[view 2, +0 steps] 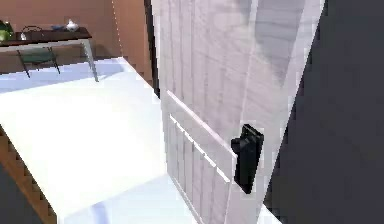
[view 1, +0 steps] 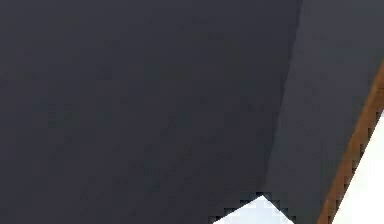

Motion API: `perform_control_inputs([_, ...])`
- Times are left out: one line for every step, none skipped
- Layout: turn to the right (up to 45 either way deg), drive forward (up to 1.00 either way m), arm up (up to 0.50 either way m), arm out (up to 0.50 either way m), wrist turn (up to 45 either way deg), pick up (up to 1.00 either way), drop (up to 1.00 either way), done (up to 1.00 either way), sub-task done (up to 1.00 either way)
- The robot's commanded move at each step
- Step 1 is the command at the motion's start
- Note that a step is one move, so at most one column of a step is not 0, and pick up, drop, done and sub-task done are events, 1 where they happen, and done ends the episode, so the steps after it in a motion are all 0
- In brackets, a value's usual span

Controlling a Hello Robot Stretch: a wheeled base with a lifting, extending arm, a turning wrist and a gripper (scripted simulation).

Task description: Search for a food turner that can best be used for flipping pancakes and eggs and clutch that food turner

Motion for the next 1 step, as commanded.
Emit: perform_control_inputs([45.0,0.00,0.00,0.00,0.0,0.00,0.00,0.00,0.00])
